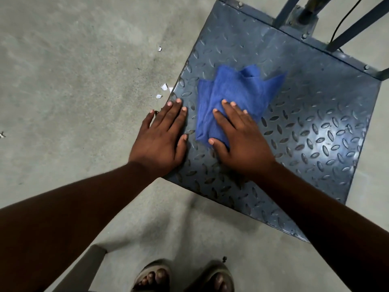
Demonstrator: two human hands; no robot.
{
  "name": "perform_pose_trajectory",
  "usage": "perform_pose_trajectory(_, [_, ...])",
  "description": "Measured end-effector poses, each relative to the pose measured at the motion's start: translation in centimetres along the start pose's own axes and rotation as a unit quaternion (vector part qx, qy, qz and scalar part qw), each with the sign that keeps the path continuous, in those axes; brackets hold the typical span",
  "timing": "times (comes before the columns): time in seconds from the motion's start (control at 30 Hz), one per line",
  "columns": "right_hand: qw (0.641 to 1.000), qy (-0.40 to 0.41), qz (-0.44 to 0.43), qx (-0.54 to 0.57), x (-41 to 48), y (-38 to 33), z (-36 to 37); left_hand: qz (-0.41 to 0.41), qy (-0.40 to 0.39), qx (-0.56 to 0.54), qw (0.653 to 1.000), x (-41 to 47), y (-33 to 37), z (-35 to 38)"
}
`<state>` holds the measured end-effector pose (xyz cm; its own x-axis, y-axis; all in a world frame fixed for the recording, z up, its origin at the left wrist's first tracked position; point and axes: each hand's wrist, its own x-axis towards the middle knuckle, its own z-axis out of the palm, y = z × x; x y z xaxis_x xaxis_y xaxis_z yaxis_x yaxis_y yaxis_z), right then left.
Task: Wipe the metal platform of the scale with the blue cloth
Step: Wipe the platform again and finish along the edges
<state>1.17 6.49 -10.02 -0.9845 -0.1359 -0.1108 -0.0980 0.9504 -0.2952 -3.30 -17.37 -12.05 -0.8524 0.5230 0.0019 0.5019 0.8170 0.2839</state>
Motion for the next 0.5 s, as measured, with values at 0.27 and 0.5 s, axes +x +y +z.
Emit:
perform_pose_trajectory(0.27, [0.99, -0.001, -0.136, 0.036, -0.6, -3.4, -0.9, 0.0, 0.018, -0.03, 0.999, 0.1, -0.3, 0.1])
perform_pose_trajectory(0.5, [0.995, 0.03, -0.069, -0.06, -1.3, 1.8, 0.9, 0.011, 0.012, 0.028, 0.999, 0.1, 0.3, -0.1])
